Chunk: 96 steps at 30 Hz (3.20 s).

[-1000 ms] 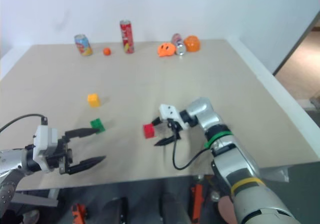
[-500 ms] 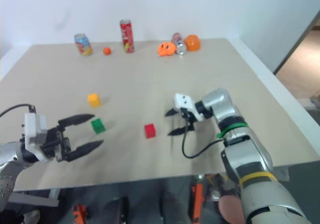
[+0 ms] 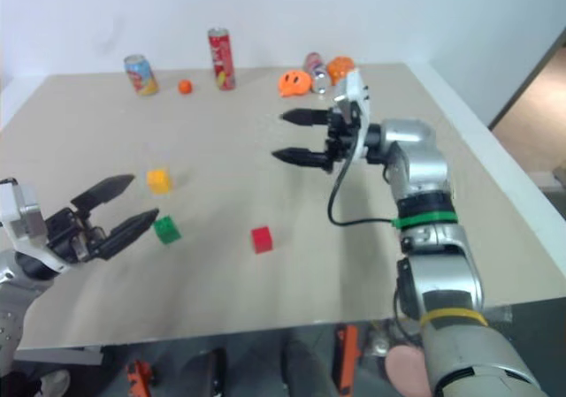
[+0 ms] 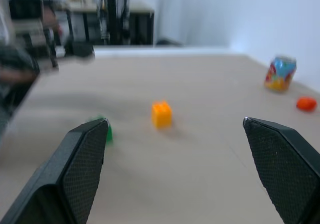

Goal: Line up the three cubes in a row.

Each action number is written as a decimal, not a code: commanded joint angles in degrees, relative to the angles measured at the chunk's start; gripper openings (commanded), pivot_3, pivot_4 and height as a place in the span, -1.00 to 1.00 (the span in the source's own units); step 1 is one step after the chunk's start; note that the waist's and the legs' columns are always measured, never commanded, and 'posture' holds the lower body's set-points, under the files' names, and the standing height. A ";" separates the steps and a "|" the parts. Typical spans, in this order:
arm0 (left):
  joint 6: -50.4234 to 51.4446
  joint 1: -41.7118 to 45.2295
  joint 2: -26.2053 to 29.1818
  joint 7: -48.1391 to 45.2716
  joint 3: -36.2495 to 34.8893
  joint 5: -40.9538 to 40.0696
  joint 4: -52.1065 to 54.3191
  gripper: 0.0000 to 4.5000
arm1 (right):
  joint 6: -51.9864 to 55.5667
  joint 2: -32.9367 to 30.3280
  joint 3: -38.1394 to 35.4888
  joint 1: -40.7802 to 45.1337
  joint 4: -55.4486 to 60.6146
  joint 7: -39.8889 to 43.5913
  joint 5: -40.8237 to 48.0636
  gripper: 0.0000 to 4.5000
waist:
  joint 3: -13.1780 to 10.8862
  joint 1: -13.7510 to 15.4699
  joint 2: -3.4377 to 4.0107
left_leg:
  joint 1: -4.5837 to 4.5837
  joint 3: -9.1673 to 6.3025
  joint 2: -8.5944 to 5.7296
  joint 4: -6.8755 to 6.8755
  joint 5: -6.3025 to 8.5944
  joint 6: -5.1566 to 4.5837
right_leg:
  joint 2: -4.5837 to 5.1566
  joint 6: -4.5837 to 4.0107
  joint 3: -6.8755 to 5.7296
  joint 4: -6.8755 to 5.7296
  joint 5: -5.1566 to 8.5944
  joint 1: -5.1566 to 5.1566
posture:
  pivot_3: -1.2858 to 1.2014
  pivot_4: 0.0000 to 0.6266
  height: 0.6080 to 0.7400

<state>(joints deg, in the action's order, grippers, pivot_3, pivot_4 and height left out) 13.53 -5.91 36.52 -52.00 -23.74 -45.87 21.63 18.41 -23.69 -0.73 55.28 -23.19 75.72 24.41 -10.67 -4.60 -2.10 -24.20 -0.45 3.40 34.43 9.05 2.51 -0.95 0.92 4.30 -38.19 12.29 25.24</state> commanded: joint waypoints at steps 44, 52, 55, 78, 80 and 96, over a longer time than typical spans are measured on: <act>-9.89 26.80 0.97 -19.18 19.02 25.07 -44.65 1.00 | 16.34 -14.09 -0.34 -40.49 54.82 -25.70 9.06 0.99 | 0.07 0.44 -0.16 | -0.11 0.29 0.01 0.27 -0.02 0.04 | 0.21 -0.06 -0.04 0.04 0.06 -0.04 | 0.03 -0.52 1.00; -13.45 27.59 2.93 -21.11 21.02 29.30 -48.41 0.48 | 15.82 -14.13 0.38 -40.25 54.40 -26.79 9.01 1.00 | 0.08 0.45 -0.17 | -0.09 0.27 0.01 0.33 -0.02 0.03 | 0.20 -0.06 -0.05 0.03 0.06 -0.08 | 0.03 -0.52 1.00; -14.35 28.00 4.30 -22.79 21.71 30.15 -49.54 0.01 | 15.53 -13.80 1.00 -39.69 54.05 -26.90 8.82 1.00 | 0.09 0.34 -0.17 | -0.09 0.27 0.01 0.33 -0.02 0.03 | 0.20 -0.06 -0.04 0.03 0.06 -0.08 | 0.03 -0.52 1.00; -5.00 37.32 -3.88 -24.11 36.66 35.74 -35.93 -0.41 | 16.75 -18.49 -8.62 -48.14 59.09 -29.66 10.80 1.00 | 0.13 1.96 -0.14 | -0.35 0.20 -0.12 0.62 -0.02 0.03 | 0.23 0.14 0.01 0.03 0.06 -0.10 | 0.03 -0.52 1.00; -2.70 37.03 -5.17 -22.91 37.09 35.65 -34.17 -0.41 | 17.17 -18.27 -9.18 -49.53 60.69 -30.85 11.12 1.00 | 0.14 1.95 -0.13 | -0.32 0.14 -0.12 0.75 -0.02 0.03 | 0.22 0.18 -0.01 0.03 0.04 -0.18 | 0.03 -0.52 1.00; -1.93 43.81 -3.67 -30.28 40.55 36.84 -38.61 -0.41 | 19.36 -19.79 -17.45 -60.19 67.26 -33.11 17.53 1.00 | 0.14 1.93 -0.13 | -0.36 0.03 -0.37 1.26 -0.04 -0.01 | 0.38 0.25 0.06 0.11 0.03 -0.40 | 0.03 -0.52 1.00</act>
<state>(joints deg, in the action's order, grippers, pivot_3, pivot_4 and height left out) 13.37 36.19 32.54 -80.14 17.18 -8.06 -14.86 37.82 -42.79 -16.20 -4.15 41.75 42.16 40.14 -10.54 -2.67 -2.23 -24.56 -0.40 3.03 35.66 9.01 2.50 -0.57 1.17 4.37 -38.08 12.32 24.87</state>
